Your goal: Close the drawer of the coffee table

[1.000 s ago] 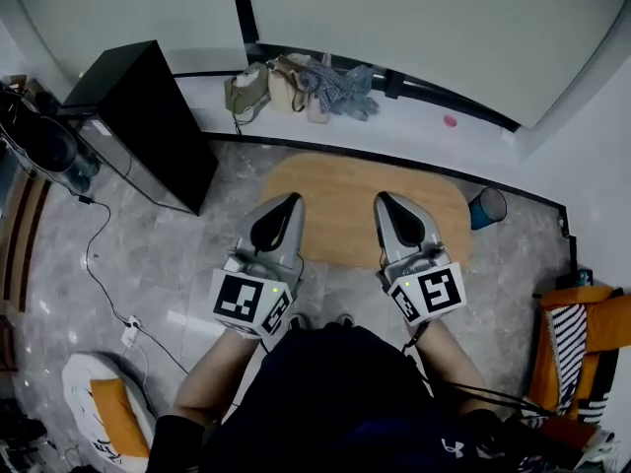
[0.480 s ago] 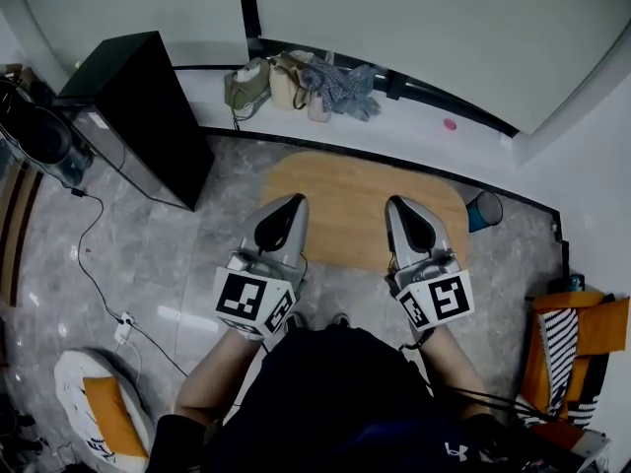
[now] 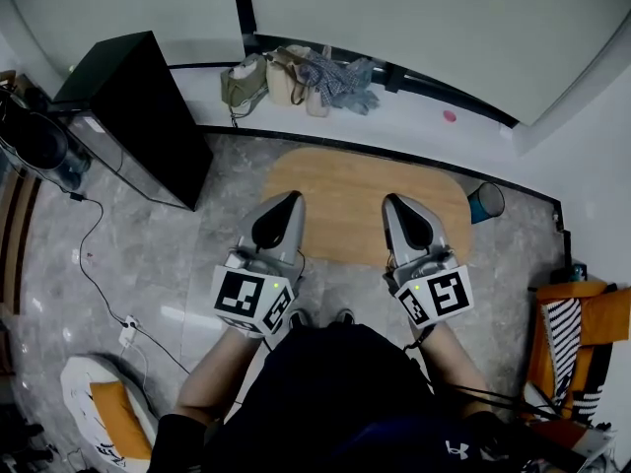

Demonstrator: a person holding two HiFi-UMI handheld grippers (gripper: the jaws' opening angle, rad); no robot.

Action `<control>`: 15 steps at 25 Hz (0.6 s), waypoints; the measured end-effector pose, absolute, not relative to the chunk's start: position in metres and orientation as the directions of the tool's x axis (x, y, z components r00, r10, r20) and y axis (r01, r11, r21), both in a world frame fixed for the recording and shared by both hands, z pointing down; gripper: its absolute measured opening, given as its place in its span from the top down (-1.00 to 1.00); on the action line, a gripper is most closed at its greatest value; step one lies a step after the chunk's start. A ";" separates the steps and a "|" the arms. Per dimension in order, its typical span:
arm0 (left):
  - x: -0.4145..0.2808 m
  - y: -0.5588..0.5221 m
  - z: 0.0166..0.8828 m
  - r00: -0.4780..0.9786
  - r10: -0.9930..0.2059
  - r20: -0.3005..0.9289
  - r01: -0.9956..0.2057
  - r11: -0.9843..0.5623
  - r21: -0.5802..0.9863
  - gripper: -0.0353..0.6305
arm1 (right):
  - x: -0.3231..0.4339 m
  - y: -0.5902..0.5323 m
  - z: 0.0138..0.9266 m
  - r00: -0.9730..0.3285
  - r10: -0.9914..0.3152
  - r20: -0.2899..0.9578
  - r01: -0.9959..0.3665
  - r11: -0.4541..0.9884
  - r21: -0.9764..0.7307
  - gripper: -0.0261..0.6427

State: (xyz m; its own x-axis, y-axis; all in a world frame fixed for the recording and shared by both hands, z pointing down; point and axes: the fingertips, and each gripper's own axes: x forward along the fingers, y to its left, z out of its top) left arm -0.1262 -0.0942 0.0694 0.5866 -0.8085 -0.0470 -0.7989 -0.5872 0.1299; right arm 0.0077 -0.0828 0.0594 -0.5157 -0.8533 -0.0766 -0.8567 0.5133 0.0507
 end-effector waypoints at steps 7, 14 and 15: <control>-0.126 -0.098 0.070 0.598 -0.801 -0.043 -0.791 -0.598 0.129 0.89 | 0.011 -0.085 0.059 -0.497 -0.864 -0.076 -0.868 0.495 0.044 0.92; -0.127 -0.100 0.072 0.602 -0.797 -0.037 -0.788 -0.601 0.132 0.89 | 0.008 -0.086 0.063 -0.493 -0.867 -0.067 -0.870 0.492 0.038 0.92; -0.128 -0.100 0.073 0.603 -0.797 -0.035 -0.788 -0.602 0.133 0.89 | 0.008 -0.087 0.063 -0.492 -0.868 -0.066 -0.870 0.491 0.037 0.92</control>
